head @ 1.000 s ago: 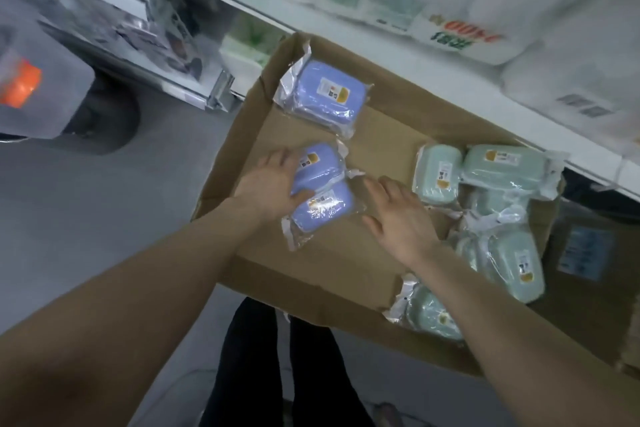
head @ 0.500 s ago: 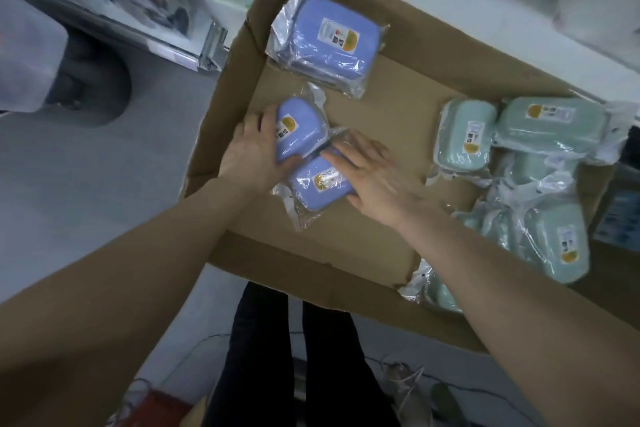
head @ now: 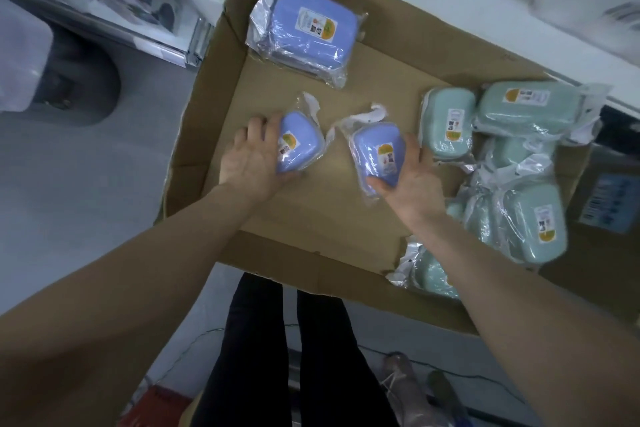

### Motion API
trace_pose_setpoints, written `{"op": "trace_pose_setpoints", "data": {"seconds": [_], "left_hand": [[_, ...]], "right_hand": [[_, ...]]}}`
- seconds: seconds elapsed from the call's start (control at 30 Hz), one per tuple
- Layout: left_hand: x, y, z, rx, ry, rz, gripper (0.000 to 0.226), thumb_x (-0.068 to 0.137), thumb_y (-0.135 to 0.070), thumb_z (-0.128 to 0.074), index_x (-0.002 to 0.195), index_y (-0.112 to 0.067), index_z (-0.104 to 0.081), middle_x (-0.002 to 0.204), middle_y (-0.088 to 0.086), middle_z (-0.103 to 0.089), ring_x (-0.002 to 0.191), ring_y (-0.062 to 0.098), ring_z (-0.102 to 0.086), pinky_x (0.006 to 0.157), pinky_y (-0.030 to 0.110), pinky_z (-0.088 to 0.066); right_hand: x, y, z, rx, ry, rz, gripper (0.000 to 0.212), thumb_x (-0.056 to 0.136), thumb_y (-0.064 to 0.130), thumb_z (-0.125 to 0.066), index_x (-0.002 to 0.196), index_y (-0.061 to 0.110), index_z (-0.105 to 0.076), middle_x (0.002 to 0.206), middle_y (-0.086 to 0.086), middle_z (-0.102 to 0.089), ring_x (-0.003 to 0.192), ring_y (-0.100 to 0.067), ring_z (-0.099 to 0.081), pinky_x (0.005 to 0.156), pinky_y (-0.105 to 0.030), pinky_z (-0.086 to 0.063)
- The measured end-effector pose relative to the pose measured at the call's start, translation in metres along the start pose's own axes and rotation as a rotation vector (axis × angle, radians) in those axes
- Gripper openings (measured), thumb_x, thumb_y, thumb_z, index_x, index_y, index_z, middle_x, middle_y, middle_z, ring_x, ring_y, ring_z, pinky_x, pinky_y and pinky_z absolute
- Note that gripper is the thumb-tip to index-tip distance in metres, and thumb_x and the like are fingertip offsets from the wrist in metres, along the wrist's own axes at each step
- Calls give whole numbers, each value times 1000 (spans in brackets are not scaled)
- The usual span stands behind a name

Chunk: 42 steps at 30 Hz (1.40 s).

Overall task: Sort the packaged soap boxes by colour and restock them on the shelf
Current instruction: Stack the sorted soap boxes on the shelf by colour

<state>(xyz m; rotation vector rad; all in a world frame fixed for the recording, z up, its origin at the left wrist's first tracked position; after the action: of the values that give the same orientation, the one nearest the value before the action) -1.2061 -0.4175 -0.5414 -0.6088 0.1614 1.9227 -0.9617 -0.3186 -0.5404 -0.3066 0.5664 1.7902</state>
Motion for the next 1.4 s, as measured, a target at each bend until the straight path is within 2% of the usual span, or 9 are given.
{"op": "trace_pose_setpoints", "data": {"seconds": [0.13, 0.23, 0.33, 0.4, 0.57, 0.73, 0.87, 1.07, 1.4], "left_hand": [[-8, -13, 0, 59, -15, 7, 97, 83, -70, -46, 151, -30, 11, 153, 18, -10, 100, 35, -58, 72, 38, -53], [-13, -24, 2, 67, 35, -25, 78, 97, -43, -47, 151, -36, 9, 158, 17, 3, 99, 33, -60, 56, 33, -47], [-13, -32, 5, 248, 39, -162, 98, 84, -3, -61, 151, -37, 2, 158, 12, 7, 121, 34, -39, 81, 38, -50], [-10, -43, 1, 444, 22, -356, 99, 83, -8, -61, 151, -36, 6, 158, 10, 16, 140, 39, -14, 108, 43, -32], [5, -50, -22, 745, 83, -611, 100, 91, -15, -55, 146, -35, 26, 151, 7, 39, 142, 38, 27, 120, 46, 1], [18, -37, -18, 634, 27, -571, 82, 88, -21, -55, 152, -22, -4, 162, 3, 6, 146, 32, 16, 120, 41, 6], [8, -27, 8, 257, -82, -513, 83, 58, -26, -80, 130, 0, -47, 131, 20, -51, 132, 37, -40, 117, 39, -14], [-23, -16, 56, 130, -92, -367, 86, 62, -43, -82, 130, -5, -46, 118, 18, -53, 107, 38, -51, 98, 47, -40], [-88, -20, 211, 58, -367, -266, 93, 62, -67, -68, 130, -6, -50, 115, 14, -56, 100, 36, -54, 87, 45, -48]], "right_hand": [[-5, 19, 6, 82, -77, 87, 76, 92, 47, -60, 151, 16, -23, 139, -16, -37, 95, -40, -61, 69, -46, -55], [-5, 33, 11, -45, -140, 300, 63, 89, 16, -60, 146, 17, -33, 142, -16, -38, 96, -39, -62, 60, -44, -57], [1, 35, 7, -234, -97, 456, 87, 63, -8, -73, 142, 17, -46, 147, -17, -40, 108, -41, -56, 75, -44, -56], [2, 46, 9, -348, -131, 617, 89, 61, -10, -74, 142, 18, -49, 150, -15, -40, 120, -42, -51, 87, -47, -50], [11, 53, -19, -682, 55, 792, 88, 89, 6, -57, 156, 33, -6, 165, 0, 1, 150, -35, 3, 120, -46, -9], [16, 58, -18, -697, -12, 864, 75, 85, 3, -61, 152, 23, -33, 163, 0, -18, 149, -38, -11, 119, -48, -19], [11, 58, 1, -574, -14, 812, 82, 60, -2, -78, 137, 5, -50, 147, -12, -46, 139, -43, -35, 111, -51, -33], [-10, 61, 67, -366, -126, 596, 85, 51, 29, -84, 123, -1, -51, 119, -21, -55, 115, -39, -52, 103, -47, -40], [-78, 106, 220, -156, -411, 491, 77, 67, 57, -59, 120, 1, -52, 99, -17, -55, 85, -36, -55, 75, -43, -48]]}}
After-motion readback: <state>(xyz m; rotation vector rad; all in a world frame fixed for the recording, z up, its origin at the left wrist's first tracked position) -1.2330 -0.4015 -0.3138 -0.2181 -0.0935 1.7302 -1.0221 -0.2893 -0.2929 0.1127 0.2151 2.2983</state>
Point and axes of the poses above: each hand's wrist, its own x-axis towards the middle knuckle, its own z-axis out of the back of the hand, y = z × x, the point moved 9 cm from there along x, towards the middle knuckle
